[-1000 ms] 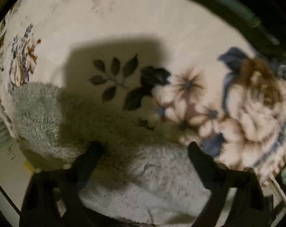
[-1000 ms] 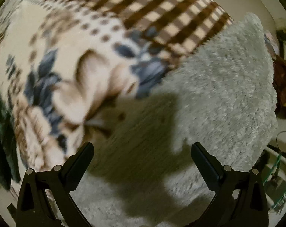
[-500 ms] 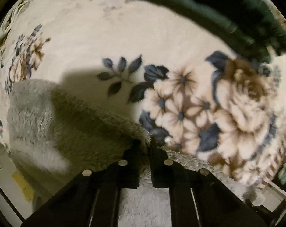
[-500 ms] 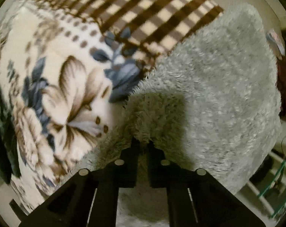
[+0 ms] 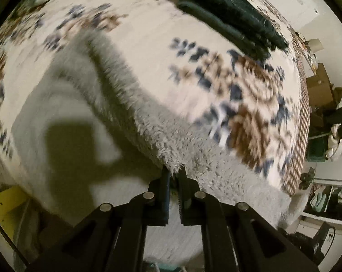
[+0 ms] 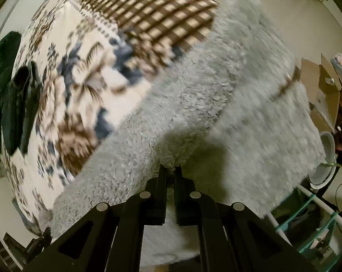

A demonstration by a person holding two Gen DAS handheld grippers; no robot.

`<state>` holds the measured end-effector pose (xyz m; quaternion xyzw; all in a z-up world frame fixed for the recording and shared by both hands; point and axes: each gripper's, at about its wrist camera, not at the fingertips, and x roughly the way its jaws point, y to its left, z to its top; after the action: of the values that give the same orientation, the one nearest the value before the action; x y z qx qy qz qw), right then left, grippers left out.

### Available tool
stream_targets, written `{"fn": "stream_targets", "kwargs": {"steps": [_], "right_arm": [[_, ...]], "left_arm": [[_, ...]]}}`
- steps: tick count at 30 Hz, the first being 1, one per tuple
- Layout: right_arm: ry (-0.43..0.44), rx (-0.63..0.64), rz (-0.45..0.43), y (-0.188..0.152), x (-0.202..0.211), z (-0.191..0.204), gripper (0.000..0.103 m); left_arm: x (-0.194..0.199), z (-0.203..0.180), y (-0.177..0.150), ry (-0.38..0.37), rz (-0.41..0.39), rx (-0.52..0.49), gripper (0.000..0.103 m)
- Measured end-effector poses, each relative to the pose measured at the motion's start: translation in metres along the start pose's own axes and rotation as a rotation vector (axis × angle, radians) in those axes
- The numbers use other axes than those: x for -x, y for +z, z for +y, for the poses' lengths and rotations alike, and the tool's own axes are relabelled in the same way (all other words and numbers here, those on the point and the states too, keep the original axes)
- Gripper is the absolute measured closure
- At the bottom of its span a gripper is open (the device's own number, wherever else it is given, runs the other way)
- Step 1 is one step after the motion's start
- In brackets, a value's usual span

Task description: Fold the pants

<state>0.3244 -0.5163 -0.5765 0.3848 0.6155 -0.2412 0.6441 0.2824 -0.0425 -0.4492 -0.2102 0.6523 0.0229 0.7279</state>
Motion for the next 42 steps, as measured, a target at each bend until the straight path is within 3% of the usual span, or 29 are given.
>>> {"fn": "stream_targets", "kwargs": {"steps": [3, 7, 10, 13, 15, 16, 17, 18, 19, 20, 23, 28, 32, 33, 34, 35, 36, 37, 42], "right_arm": [[-0.020, 0.031, 0.007, -0.035, 0.001, -0.038, 0.098], [-0.068, 0.054, 0.036, -0.066, -0.014, -0.076, 0.098], [-0.108, 0.056, 0.056, -0.080, -0.032, -0.098, 0.098], [-0.120, 0.064, 0.078, -0.084, -0.048, -0.105, 0.097], [-0.080, 0.047, 0.090, -0.085, -0.054, -0.107, 0.084], [-0.065, 0.044, 0.098, -0.086, -0.055, -0.108, 0.075], [-0.036, 0.040, 0.098, -0.087, -0.054, -0.109, 0.055], [-0.002, 0.034, 0.092, -0.089, -0.052, -0.109, 0.041], [0.015, 0.029, 0.087, -0.092, -0.050, -0.110, 0.036], [0.026, 0.029, 0.081, -0.095, -0.049, -0.110, 0.028], [0.055, 0.030, 0.061, -0.105, -0.047, -0.107, 0.012], [0.050, -0.011, 0.061, -0.120, -0.056, -0.087, 0.012], [0.014, -0.041, 0.050, -0.130, -0.071, -0.075, 0.012], [0.007, -0.044, 0.051, -0.132, -0.074, -0.072, 0.012], [0.002, -0.047, 0.055, -0.134, -0.078, -0.071, 0.012], [-0.002, -0.050, 0.064, -0.137, -0.081, -0.070, 0.012], [-0.006, -0.049, 0.069, -0.138, -0.083, -0.069, 0.012], [-0.013, -0.044, 0.075, -0.142, -0.084, -0.069, 0.012], [-0.022, -0.046, 0.069, -0.153, -0.082, -0.072, 0.012]], "left_arm": [[-0.001, 0.029, -0.046, 0.001, 0.028, 0.016, 0.099], [-0.037, 0.062, -0.087, 0.022, 0.103, 0.082, 0.099], [-0.058, 0.073, -0.101, 0.030, 0.129, 0.112, 0.096], [-0.055, 0.075, -0.098, 0.000, 0.105, 0.138, 0.095], [-0.045, 0.074, -0.093, -0.020, 0.072, 0.143, 0.080], [-0.035, 0.076, -0.089, -0.040, 0.038, 0.151, 0.063], [-0.027, 0.077, -0.085, -0.046, 0.007, 0.155, 0.040], [-0.020, 0.078, -0.082, -0.047, -0.019, 0.156, 0.029], [-0.010, 0.081, -0.075, -0.043, -0.059, 0.157, 0.021], [-0.004, 0.083, -0.068, -0.031, -0.092, 0.157, 0.021], [0.001, 0.098, -0.042, 0.039, -0.149, 0.150, 0.021], [-0.020, 0.127, 0.015, 0.144, -0.154, 0.194, 0.021], [-0.027, 0.137, 0.043, 0.188, -0.171, 0.168, 0.021], [-0.029, 0.139, 0.048, 0.181, -0.170, 0.164, 0.025], [-0.029, 0.143, 0.052, 0.175, -0.176, 0.162, 0.046], [-0.028, 0.148, 0.052, 0.162, -0.177, 0.160, 0.077], [-0.028, 0.154, 0.051, 0.145, -0.167, 0.160, 0.090], [-0.025, 0.161, 0.047, 0.136, -0.163, 0.167, 0.094], [-0.010, 0.220, 0.014, 0.160, -0.166, 0.254, 0.095]]}}
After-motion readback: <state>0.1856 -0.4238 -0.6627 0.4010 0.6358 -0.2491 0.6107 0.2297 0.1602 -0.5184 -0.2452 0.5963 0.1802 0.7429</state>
